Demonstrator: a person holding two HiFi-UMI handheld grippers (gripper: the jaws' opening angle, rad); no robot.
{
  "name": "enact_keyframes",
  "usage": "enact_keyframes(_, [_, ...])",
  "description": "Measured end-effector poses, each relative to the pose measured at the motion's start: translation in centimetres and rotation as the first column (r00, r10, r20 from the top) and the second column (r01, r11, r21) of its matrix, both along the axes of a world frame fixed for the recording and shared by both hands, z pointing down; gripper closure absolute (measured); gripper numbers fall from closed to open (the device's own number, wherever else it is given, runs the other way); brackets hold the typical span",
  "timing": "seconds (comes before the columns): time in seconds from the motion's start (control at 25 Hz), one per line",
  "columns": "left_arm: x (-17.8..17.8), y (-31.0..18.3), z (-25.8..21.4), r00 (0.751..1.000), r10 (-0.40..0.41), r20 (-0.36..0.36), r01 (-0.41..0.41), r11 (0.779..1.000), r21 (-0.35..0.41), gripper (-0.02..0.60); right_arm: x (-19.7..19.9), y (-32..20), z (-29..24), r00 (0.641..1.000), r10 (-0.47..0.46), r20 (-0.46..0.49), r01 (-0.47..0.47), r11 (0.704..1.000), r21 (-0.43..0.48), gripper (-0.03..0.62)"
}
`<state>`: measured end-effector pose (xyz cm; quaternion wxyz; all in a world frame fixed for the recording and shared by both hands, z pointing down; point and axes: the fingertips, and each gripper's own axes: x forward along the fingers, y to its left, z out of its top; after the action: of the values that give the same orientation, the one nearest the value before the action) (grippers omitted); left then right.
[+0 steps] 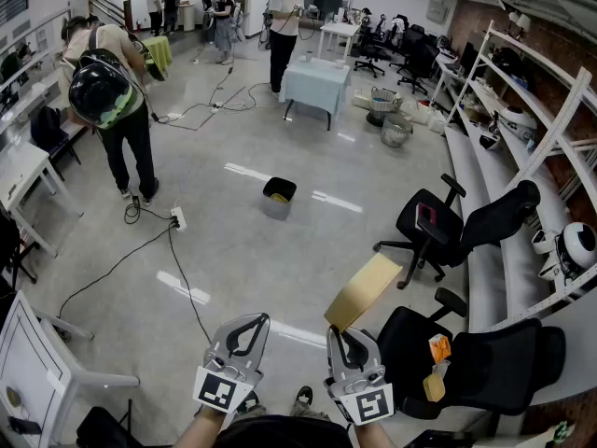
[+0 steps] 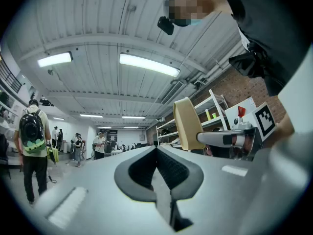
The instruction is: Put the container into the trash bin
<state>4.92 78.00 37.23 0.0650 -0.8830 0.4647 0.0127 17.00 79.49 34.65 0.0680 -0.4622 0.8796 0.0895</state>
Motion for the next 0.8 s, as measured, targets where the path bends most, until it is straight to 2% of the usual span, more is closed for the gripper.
enact_keyframes(0.32, [-2.3,-1.9,1.5,1.0,-0.019,-0.02,0.018,0.999,-0.032,0.597,-3.0,-2.8,2.4,0.999,0.031,-0.034,-0.032,0.999,-0.028,0.563])
enact_keyframes(0.44, [-3.0,-3.4,2.0,0.999,-0.031,-0.016,0.031,0.999,-0.03,0.597,-4.7,-4.2,3.3,0.996,0.054,-0.064,-0.056,0.998,-0.037,0.566])
enact_keyframes(0.8, [-4.9,-5.7,3.7,0.998,-0.061,-0.011,0.06,0.998,-0.02,0.597,-8.3,-6.2,5.1,0.994,0.078,-0.071,-0.084,0.993,-0.077,0.566])
